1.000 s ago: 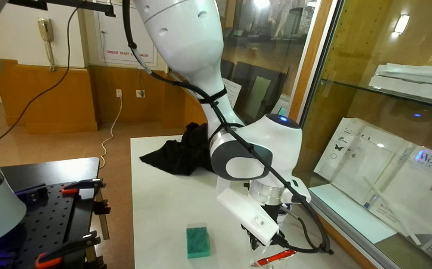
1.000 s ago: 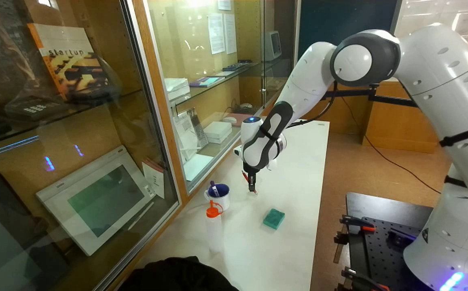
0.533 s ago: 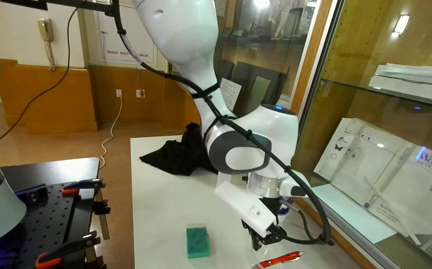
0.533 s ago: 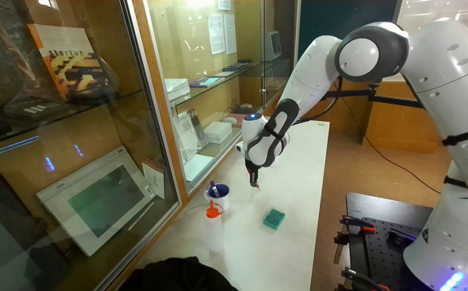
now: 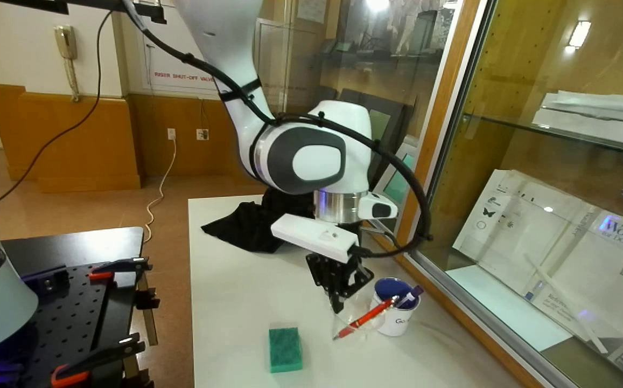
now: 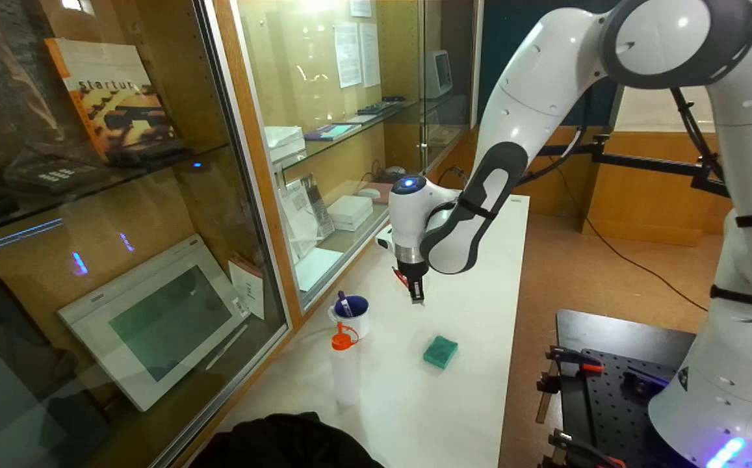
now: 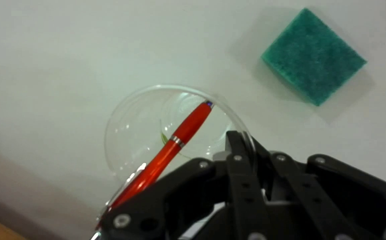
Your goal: Move the clear cup to the left
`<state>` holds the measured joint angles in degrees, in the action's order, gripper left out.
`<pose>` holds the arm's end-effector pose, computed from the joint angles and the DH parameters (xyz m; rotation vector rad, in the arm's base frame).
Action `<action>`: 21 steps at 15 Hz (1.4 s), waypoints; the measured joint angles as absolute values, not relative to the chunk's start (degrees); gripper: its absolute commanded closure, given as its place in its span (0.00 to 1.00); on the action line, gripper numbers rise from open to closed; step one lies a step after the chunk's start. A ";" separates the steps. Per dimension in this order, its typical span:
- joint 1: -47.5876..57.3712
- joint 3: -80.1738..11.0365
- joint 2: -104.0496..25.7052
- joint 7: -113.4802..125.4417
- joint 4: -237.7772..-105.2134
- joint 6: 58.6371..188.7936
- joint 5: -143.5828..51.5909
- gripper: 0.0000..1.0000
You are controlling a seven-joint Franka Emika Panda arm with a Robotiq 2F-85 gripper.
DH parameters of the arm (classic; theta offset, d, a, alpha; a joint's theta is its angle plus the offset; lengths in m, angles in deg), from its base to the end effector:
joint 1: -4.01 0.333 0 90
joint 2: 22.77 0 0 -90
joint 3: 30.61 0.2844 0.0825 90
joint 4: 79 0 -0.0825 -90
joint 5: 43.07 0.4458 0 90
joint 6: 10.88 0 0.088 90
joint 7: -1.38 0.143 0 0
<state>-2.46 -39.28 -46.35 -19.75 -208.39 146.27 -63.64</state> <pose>0.5438 -0.1472 0.0664 2.8482 0.6460 -0.0019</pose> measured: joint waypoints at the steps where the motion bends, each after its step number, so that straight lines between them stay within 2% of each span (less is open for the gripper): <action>1: -1.34 -38.91 -44.38 -19.62 -210.52 146.27 -64.85 0.99; 9: 3.93 -30.94 -32.13 -21.40 -223.42 146.27 -67.85 0.99; 15: 5.51 -22.32 -31.24 -30.55 -225.94 146.69 -59.81 0.99; 17: 6.68 -21.49 -31.36 -31.33 -226.57 148.03 -60.47 0.95; 20: 7.55 -21.46 -31.42 -31.33 -227.23 148.86 -63.00 0.95; 21: 7.55 -21.48 -31.42 -31.34 -227.24 148.87 -63.10 0.99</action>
<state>7.55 -21.48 -31.42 -31.34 -227.24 148.87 -63.10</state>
